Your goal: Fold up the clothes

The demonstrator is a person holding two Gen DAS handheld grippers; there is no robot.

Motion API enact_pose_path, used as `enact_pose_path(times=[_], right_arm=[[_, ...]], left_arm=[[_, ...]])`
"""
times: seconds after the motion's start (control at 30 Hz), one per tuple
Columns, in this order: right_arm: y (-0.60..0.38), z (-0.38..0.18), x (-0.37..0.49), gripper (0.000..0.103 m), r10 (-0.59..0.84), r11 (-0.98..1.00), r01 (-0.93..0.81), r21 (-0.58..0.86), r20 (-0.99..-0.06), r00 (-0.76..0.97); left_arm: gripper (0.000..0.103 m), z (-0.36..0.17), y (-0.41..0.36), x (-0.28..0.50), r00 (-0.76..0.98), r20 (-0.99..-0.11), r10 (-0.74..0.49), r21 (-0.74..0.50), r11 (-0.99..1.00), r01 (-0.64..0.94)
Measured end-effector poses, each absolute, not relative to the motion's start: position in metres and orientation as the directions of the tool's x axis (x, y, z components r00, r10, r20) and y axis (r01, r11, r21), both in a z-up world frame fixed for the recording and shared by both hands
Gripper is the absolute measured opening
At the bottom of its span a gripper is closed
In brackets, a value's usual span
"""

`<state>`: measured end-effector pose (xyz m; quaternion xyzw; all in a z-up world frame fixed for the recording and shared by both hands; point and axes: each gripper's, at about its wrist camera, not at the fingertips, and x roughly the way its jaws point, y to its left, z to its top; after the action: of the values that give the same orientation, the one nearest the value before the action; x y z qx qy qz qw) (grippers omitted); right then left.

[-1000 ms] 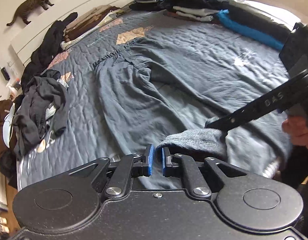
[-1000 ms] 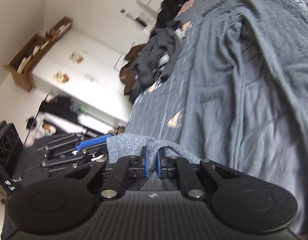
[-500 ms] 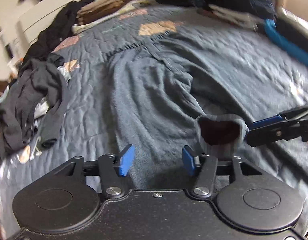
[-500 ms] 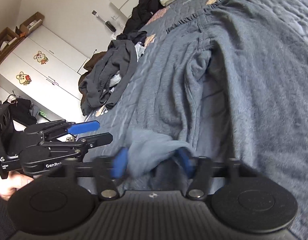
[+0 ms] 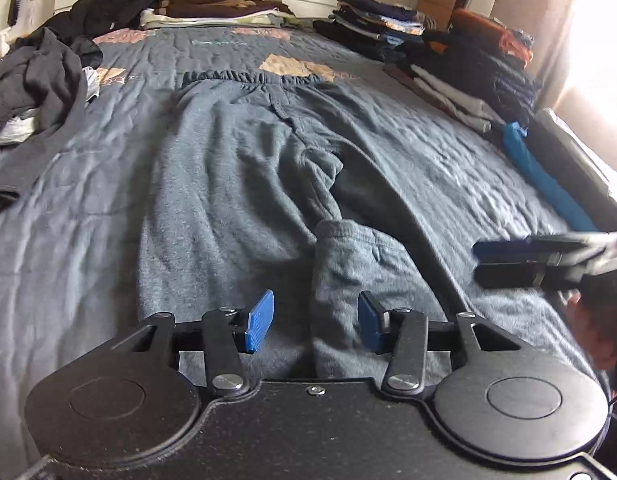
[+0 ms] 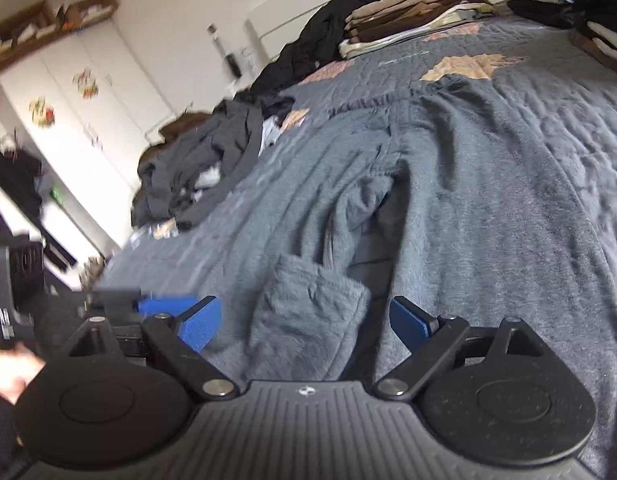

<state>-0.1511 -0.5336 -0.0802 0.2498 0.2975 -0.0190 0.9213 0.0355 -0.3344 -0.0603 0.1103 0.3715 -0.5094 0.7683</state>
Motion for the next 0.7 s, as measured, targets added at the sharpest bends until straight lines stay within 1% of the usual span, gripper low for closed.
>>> enact_pose_path(times=[0.07, 0.1, 0.17, 0.23, 0.3, 0.33, 0.37, 0.4, 0.43, 0.47, 0.5, 0.6, 0.7], right_arm=[[-0.525, -0.088, -0.145, 0.091, 0.110, 0.902, 0.168, 0.399, -0.587, 0.802], [-0.522, -0.092, -0.141, 0.091, 0.106, 0.912, 0.164, 0.375, -0.602, 0.791], [-0.520, -0.100, -0.135, 0.091, 0.093, 0.923, 0.169, 0.345, -0.628, 0.773], [-0.521, -0.105, -0.130, 0.091, 0.092, 0.922, 0.174, 0.347, -0.631, 0.770], [-0.523, -0.111, -0.124, 0.090, 0.106, 0.911, 0.178, 0.371, -0.629, 0.770], [-0.524, -0.113, -0.122, 0.089, 0.105, 0.909, 0.182, 0.375, -0.629, 0.771], [-0.524, -0.115, -0.119, 0.086, 0.104, 0.906, 0.187, 0.379, -0.628, 0.771], [-0.524, -0.118, -0.117, 0.073, 0.101, 0.901, 0.198, 0.386, -0.630, 0.770], [-0.524, -0.120, -0.115, 0.062, 0.102, 0.896, 0.206, 0.393, -0.635, 0.766], [-0.524, -0.121, -0.113, 0.033, 0.109, 0.892, 0.209, 0.401, -0.639, 0.761], [-0.523, -0.121, -0.111, 0.019, 0.107, 0.891, 0.215, 0.401, -0.644, 0.758], [-0.520, -0.114, -0.112, 0.012, 0.107, 0.898, 0.194, 0.396, -0.622, 0.776], [-0.518, -0.102, -0.114, 0.010, 0.116, 0.898, 0.166, 0.408, -0.584, 0.804]], left_arm=[[0.046, -0.063, -0.344, 0.034, 0.203, -0.678, -0.707, -0.194, 0.437, 0.878], [0.048, -0.067, -0.349, 0.034, 0.206, -0.682, -0.702, -0.184, 0.437, 0.881], [0.048, -0.078, -0.358, 0.035, 0.208, -0.696, -0.687, -0.183, 0.450, 0.874], [0.048, -0.093, -0.363, 0.036, 0.206, -0.723, -0.660, -0.182, 0.469, 0.864], [0.046, -0.103, -0.363, 0.037, 0.199, -0.723, -0.662, -0.193, 0.470, 0.861], [0.037, -0.105, -0.362, 0.037, 0.191, -0.719, -0.668, -0.202, 0.464, 0.862], [0.027, -0.105, -0.361, 0.038, 0.183, -0.715, -0.675, -0.211, 0.457, 0.864], [0.015, -0.104, -0.359, 0.039, 0.175, -0.707, -0.685, -0.222, 0.451, 0.864], [0.011, -0.101, -0.357, 0.039, 0.169, -0.700, -0.694, -0.233, 0.445, 0.865], [0.009, -0.098, -0.355, 0.040, 0.164, -0.689, -0.706, -0.241, 0.436, 0.867], [0.008, -0.096, -0.352, 0.042, 0.157, -0.680, -0.716, -0.251, 0.428, 0.868], [0.008, -0.086, -0.346, 0.047, 0.146, -0.663, -0.734, -0.270, 0.417, 0.868], [0.007, -0.071, -0.338, 0.049, 0.152, -0.644, -0.750, -0.267, 0.407, 0.874]])
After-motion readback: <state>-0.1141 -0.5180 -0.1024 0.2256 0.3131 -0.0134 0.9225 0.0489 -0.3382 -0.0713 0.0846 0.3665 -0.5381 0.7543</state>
